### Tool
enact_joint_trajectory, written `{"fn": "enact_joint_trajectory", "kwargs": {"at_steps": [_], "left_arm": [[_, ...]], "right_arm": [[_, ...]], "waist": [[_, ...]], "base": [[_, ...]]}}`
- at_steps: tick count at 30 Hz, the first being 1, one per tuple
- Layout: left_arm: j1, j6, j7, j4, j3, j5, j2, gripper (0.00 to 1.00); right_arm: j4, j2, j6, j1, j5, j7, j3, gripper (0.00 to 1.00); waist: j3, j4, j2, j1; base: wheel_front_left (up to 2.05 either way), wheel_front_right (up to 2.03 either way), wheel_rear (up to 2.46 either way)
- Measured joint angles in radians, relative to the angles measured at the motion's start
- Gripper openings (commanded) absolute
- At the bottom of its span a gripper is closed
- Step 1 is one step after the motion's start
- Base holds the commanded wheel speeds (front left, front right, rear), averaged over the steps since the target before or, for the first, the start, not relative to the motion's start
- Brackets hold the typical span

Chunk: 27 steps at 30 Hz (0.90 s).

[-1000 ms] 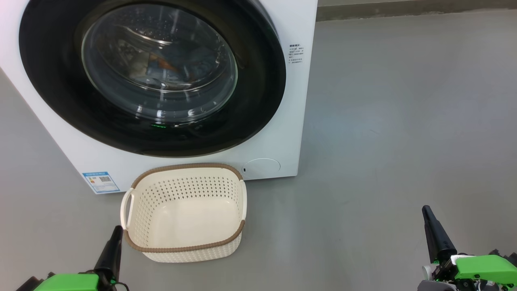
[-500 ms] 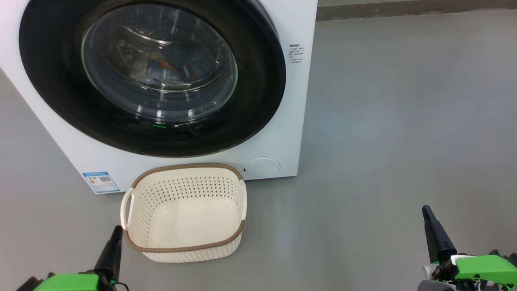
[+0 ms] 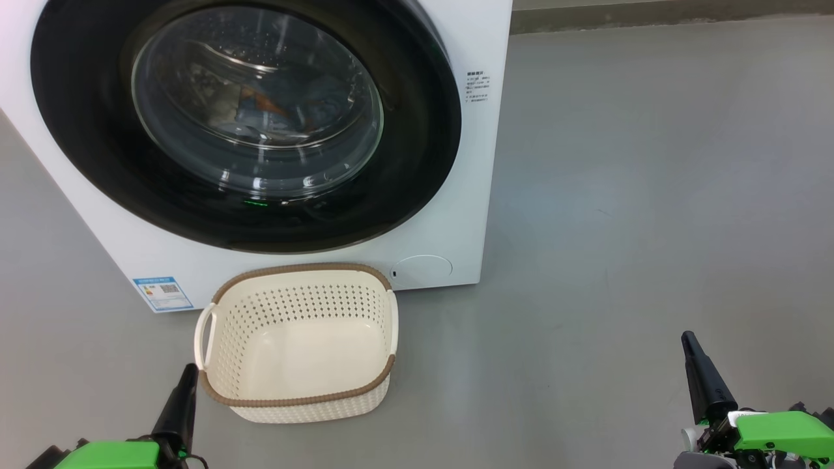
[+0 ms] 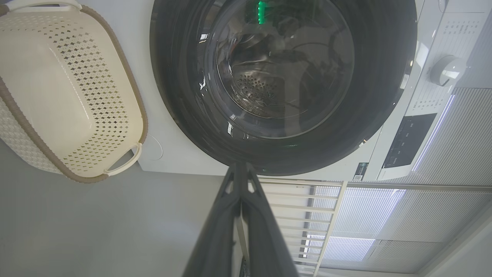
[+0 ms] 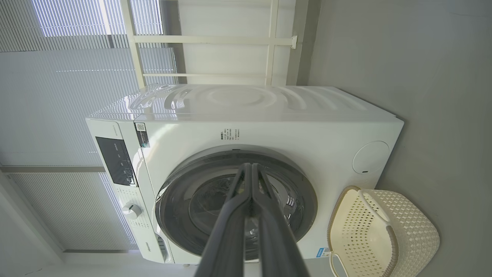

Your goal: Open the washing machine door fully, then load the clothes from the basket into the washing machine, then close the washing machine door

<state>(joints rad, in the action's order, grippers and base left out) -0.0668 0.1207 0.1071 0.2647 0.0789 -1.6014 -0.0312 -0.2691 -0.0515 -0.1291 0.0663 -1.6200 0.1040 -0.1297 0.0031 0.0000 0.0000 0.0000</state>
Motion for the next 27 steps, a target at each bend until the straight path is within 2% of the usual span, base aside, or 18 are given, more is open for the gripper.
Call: {"fn": "enact_joint_trajectory", "kwargs": {"at_steps": [27], "left_arm": [[0.000,0.000,0.000,0.000,0.000,0.000,0.000,0.00]], "right_arm": [[0.000,0.001,0.000,0.000,0.000,0.000,-0.002,0.00]], "waist": [[0.000,0.000,0.0000,0.0000]], "base": [[0.00,0.00,0.00]]}}
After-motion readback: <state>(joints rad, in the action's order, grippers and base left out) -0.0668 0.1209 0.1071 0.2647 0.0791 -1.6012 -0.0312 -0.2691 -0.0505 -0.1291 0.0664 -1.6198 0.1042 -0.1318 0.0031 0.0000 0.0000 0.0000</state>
